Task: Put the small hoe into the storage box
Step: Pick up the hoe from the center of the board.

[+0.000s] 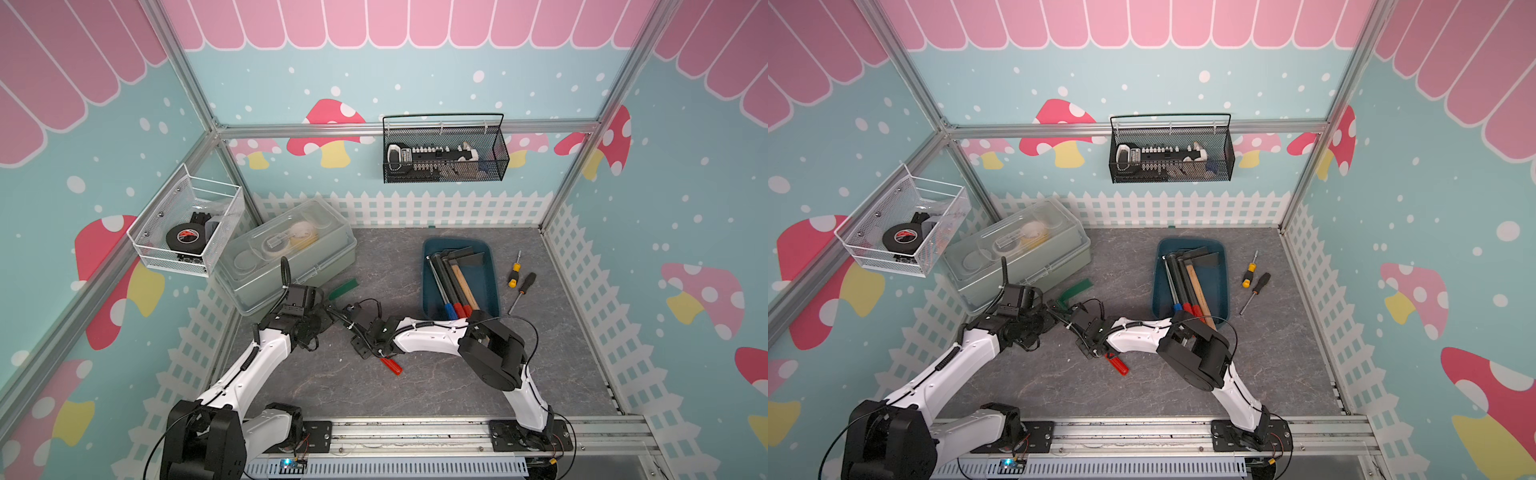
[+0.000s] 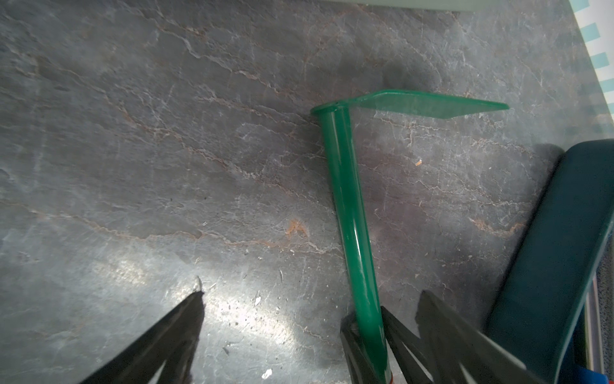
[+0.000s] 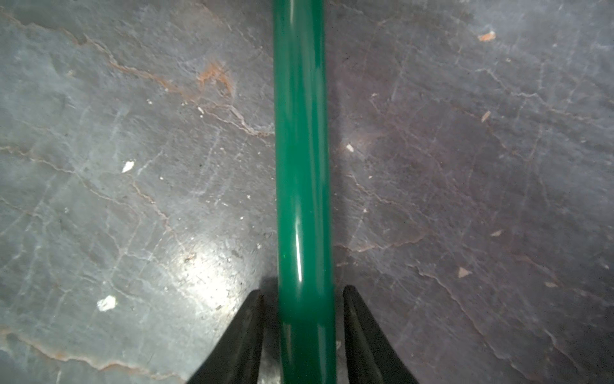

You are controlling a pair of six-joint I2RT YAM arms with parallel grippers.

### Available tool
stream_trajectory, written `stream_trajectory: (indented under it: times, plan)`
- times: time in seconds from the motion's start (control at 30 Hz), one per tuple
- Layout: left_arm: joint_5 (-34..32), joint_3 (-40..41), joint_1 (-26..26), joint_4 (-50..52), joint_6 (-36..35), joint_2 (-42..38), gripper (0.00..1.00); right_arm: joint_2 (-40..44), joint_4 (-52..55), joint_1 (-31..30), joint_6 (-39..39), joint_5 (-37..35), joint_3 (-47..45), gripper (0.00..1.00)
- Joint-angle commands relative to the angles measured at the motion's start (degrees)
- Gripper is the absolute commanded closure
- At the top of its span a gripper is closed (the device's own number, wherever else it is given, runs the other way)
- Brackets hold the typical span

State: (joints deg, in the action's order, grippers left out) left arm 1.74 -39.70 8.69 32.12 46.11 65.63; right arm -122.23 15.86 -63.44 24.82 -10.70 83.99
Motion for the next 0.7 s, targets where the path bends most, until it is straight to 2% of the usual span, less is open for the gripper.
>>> stream_trajectory:
  times: [0.0, 0.33, 0.67]
  plan:
    - [-0.1, 1.0, -0.4, 0.8, 0.7, -0.9, 0.01, -2.5, 0.2, -0.3, 1.5, -1.2, 0.4, 0.64]
    - [0.2, 0.7, -0.5, 0.8, 0.3, -0.7, 0.01, -2.9, 0.3, -0.3, 2.0, -2.0, 0.1, 0.83]
    - [0.6, 0.3, -0.5, 0.8, 0.1, -0.4, 0.01, 1.6, 2.0, 0.1, -0.3, -2.8, -0.7, 0.89]
